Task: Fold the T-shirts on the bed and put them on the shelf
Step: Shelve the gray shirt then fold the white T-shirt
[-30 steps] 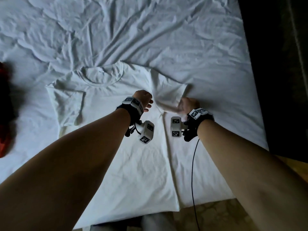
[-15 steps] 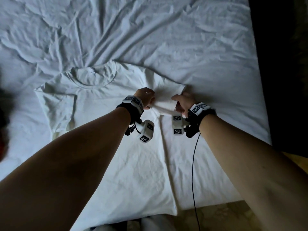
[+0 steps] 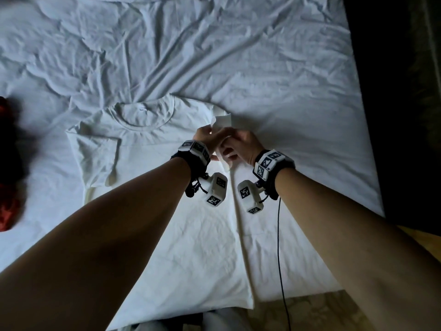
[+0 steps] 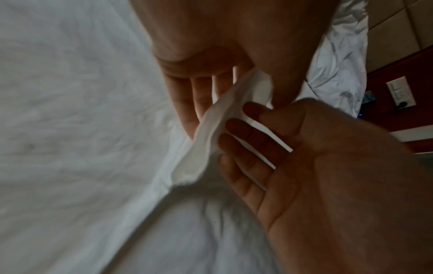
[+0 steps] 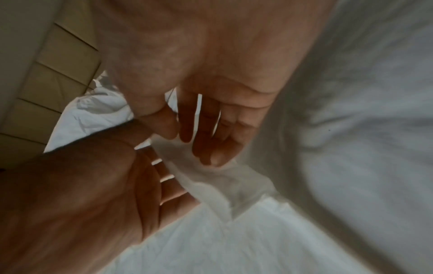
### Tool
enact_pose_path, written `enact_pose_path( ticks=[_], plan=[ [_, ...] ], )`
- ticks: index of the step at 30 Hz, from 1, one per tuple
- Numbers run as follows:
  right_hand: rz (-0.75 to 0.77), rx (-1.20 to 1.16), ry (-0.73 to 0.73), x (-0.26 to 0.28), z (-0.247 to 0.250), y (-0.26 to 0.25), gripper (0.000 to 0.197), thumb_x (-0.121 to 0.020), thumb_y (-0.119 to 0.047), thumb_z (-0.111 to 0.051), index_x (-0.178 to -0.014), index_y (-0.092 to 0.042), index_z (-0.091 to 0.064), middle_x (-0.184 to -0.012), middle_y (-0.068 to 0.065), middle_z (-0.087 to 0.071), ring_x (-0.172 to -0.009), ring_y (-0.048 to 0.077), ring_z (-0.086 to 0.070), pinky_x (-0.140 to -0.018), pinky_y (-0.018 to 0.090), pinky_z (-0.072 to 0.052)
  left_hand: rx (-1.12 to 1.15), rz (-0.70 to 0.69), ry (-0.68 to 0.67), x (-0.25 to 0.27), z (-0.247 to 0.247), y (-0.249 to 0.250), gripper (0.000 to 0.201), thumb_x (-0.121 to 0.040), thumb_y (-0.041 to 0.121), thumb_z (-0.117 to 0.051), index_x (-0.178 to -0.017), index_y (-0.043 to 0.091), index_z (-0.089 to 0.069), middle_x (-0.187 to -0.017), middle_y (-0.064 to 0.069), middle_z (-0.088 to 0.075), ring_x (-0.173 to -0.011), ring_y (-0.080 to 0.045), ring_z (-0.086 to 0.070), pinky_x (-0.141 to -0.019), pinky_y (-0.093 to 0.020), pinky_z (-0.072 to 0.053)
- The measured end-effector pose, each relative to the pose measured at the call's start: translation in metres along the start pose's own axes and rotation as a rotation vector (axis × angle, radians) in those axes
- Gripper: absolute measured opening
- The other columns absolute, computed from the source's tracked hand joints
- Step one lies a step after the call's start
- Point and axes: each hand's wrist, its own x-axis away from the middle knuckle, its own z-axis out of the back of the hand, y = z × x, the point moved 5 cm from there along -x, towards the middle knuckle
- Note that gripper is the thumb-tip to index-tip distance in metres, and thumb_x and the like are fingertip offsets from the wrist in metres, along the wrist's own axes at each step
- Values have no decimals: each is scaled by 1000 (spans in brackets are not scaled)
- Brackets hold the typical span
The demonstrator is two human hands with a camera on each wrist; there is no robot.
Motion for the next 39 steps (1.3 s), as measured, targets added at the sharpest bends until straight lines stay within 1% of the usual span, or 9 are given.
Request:
enact_pose_path(
  ticks=[3,9,15,19,25,28,31,35,39],
  plan=[
    [-62,-73,106,0,3,7,23,-87,-6,-57,-107,-10,-67,-79,9,-67,-63,16,-60,-55,24,-50,-88,-2,188,-27,20,-20,31,-62,38,-61,-84,18,-69,-88,-15,-72,-80,-33,-71,-68,-51,-60],
    [-137,-22,233,-1,9,27,9,-74,-15,-58,-72,-21,-65,-63,4,-65,-58,21,-56,-57,31,-46,-267,14,325,-17,52,-16,25,-82,19,-50,-97,6,-66,-95,-19,-69,-86,-39,-66,-79,-45,-57],
    [-180,126,238,-18,8,46,21,-62,-27,-51,-64,-38,-69,-51,-2,-62,-60,22,-56,-62,39,-45,-392,121,365,-23,70,-26,42,-91,32,-47,-121,4,-55,-119,-16,-63,-105,-36,-62,-82,-33,-49],
    [-237,168,190,-28,6,52,18,-66,-23,-50,-58,-21,-66,-49,-3,-60,-57,24,-55,-61,40,-46,-472,50,462,-29,74,-21,44,-90,25,-49,-131,8,-44,-133,-14,-52,-121,-35,-50,-99,-39,-40],
    [-281,274,47,-42,1,55,22,-74,-14,-48,-74,-5,-69,-66,7,-67,-79,36,-67,-73,44,-54,-531,-205,164,-53,34,9,24,-81,13,-53,-90,30,-67,-94,-6,-72,-85,-27,-68,-78,-34,-57],
    [-355,196,36,-44,2,54,22,-86,-8,-50,-93,1,-69,-90,18,-72,-84,30,-68,-77,39,-56,-823,-276,0,-64,14,14,37,-84,17,-49,-109,39,-65,-109,-5,-68,-92,-27,-65,-79,-28,-52],
    [-441,28,-26,-39,1,48,20,-95,-7,-48,-106,0,-64,-114,23,-66,-95,28,-68,-76,32,-54,-1152,-378,-172,-71,-1,19,47,-90,21,-47,-132,43,-51,-133,-7,-58,-116,-30,-57,-94,-33,-45],
    [-513,-72,-135,-37,-2,47,13,-96,-8,-51,-85,-12,-58,-110,14,-65,-96,24,-65,-84,34,-51,-1425,-449,-200,-77,-13,28,40,-95,34,-47,-133,44,-49,-137,-8,-54,-119,-33,-55,-95,-38,-45],
    [-493,-12,-102,-38,-8,48,18,-83,-15,-73,-97,-9,-65,-94,8,-72,-83,20,-70,-76,35,-58,-1473,-476,-105,-81,-20,31,39,-91,43,-51,-129,33,-52,-126,-14,-58,-112,-36,-58,-89,-38,-46]
  ],
)
